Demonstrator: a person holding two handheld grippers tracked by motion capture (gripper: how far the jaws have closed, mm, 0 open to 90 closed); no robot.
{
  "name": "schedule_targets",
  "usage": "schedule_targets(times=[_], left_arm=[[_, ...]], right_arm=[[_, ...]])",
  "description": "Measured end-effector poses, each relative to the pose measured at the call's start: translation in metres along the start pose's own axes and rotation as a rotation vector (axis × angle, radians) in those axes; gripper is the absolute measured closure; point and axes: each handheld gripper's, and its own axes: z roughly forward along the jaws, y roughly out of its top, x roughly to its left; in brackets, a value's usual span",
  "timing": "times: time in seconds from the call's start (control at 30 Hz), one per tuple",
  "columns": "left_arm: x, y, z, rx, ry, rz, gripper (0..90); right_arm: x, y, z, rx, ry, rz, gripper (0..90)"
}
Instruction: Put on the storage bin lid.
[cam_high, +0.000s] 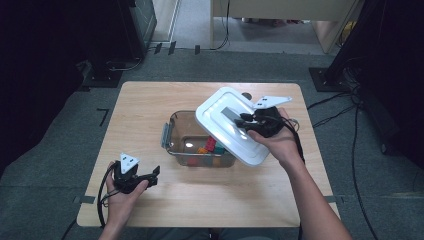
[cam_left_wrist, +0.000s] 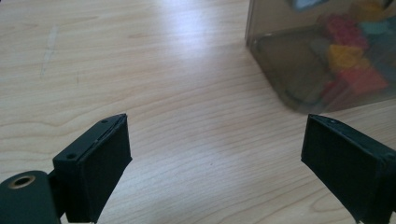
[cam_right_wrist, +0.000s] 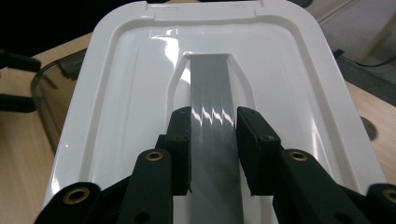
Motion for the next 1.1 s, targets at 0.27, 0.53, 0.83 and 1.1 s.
schedule_targets(times=[0.27, 0.53, 0.83, 1.1], left_arm=[[-0.006, 0.007, -0.008, -0.019, -0.029, 0.003, 7.9], [-0.007, 0.008, -0.011, -0.025, -0.039, -0.002, 7.9], [-0.001, -0.004, -0.004, 0.004, -0.02, -0.011, 8.0], [0.008, -0.016, 0.005, 0.044, -0.006, -0.023, 7.9]], right_arm=[[0.022, 0.004, 0.035, 0.07, 0.108, -0.079, 68.3], [0.032, 0.01, 0.064, 0.102, 0.159, -0.131, 68.3], [0.028, 0.023, 0.081, 0.11, 0.268, -0.257, 68.2], [0.026, 0.025, 0.088, 0.085, 0.273, -0.262, 49.5]])
